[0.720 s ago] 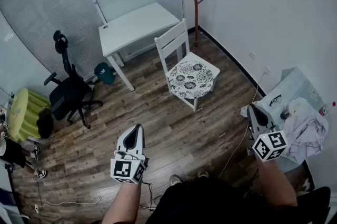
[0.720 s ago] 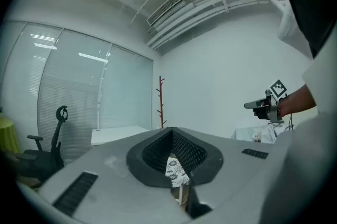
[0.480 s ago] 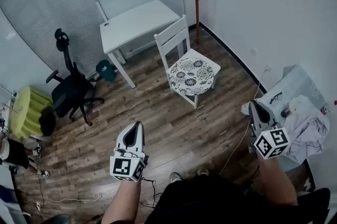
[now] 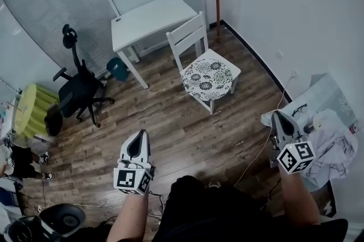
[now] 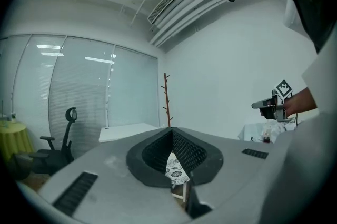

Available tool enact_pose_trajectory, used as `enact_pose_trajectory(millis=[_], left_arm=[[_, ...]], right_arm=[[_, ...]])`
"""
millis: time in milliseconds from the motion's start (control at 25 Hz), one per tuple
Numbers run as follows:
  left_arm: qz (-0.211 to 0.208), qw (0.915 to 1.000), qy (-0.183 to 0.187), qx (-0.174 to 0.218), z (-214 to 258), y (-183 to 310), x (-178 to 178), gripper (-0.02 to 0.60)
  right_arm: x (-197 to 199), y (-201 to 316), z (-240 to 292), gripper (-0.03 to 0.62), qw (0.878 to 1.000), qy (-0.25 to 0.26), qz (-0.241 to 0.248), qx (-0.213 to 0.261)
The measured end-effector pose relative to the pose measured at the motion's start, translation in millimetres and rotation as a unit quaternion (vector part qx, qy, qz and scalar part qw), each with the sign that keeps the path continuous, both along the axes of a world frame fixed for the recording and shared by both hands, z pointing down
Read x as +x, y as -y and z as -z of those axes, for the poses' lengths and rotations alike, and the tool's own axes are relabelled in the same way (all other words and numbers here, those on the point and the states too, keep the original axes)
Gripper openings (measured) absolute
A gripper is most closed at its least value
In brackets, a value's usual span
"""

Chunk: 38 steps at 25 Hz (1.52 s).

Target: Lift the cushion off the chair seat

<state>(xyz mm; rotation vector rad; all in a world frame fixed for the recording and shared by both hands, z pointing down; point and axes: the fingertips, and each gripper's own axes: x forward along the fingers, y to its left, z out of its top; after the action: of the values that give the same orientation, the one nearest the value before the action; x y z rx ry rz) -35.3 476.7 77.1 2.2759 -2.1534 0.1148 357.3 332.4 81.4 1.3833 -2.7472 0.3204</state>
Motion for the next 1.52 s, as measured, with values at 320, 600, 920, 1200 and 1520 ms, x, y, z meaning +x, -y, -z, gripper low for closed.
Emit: enact_pose_trajectory(millis=[320,600,920,1200,1520], left_arm=[[0.01,0.9999,0.005,-0.009,-15.1,26.8,-19.9,0.003],[-0.003,0.9998,-0.015,-0.016,-36.1,97.2,-45.6,0.003],[-0.049,0.9984,-0.018,-0.022,-32.0,216.3,-75.7,0.003],[-0.095,0.9953,-0.01,-0.013,-18.6,311.3,-90.2,0.003],[-0.122,0.9922,-0.018,-0.019,-31.3,382.1,-111.7,0.003]], right_arm=[[-20.5,40.6,-21.6,0.008,1.0,-0.007,0.016,-0.02],[-42.4,96.3,-22.7,0.008,0.999,-0.029,0.01,-0.027],[-70.5,178.4,-19.5,0.008,0.998,-0.035,-0.023,-0.04],[-93.0,248.4,-15.1,0.008,0.997,-0.027,-0.048,-0.056],[-142.3,323.3,-5.6,0.008,0.997,-0.008,-0.047,-0.062]])
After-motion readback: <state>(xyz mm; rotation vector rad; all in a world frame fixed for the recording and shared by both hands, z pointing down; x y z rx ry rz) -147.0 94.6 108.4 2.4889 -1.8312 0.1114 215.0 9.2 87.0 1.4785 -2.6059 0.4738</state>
